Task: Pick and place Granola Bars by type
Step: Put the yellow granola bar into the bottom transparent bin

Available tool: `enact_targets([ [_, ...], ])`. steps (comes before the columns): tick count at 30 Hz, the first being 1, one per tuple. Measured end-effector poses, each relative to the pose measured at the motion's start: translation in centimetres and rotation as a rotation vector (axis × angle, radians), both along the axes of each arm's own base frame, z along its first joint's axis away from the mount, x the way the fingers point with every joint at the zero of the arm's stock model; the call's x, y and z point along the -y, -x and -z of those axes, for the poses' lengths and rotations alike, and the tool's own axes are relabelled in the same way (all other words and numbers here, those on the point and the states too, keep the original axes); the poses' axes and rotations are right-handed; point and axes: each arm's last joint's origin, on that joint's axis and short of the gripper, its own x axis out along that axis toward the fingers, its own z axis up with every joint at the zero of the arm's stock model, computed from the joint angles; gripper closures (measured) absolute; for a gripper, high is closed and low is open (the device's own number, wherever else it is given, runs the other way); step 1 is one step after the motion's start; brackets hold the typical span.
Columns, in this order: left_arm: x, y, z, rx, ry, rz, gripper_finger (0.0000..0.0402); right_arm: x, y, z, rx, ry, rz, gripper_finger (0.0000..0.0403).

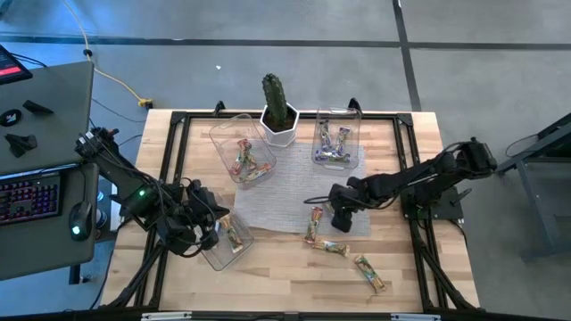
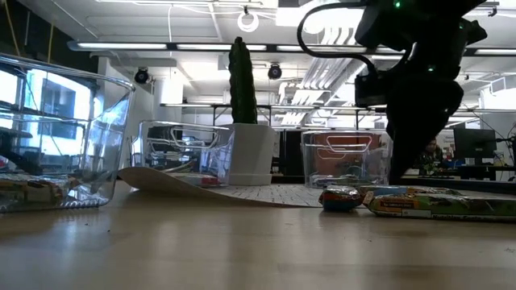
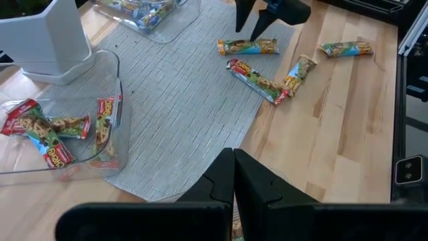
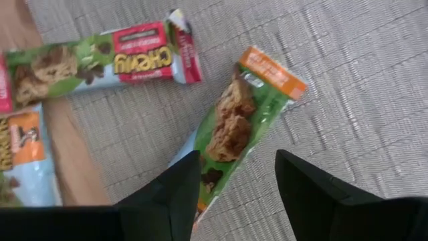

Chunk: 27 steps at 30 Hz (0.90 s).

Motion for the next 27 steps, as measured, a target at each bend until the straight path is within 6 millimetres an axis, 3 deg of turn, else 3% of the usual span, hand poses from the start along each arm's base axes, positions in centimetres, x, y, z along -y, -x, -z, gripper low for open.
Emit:
enact_targets([
  [8,0.0,0.0,0.0,0.0,0.0,0.0,0.0401,0.0,-0.2,-0.1,0.022,0.012,0.029,0.0226],
  [19,0.0,0.0,0.0,-0.009,-0.003,0.004,0.0401,-0.3,-1.5,2.7,-0.022,-0.014,0.019,0.0231],
  [27,0.0,0.1,0.1,-0.014,-0.003,0.008,0.0401,-0.4,-1.7,2.7,-0.012,-0.058,0.004,0.0316],
])
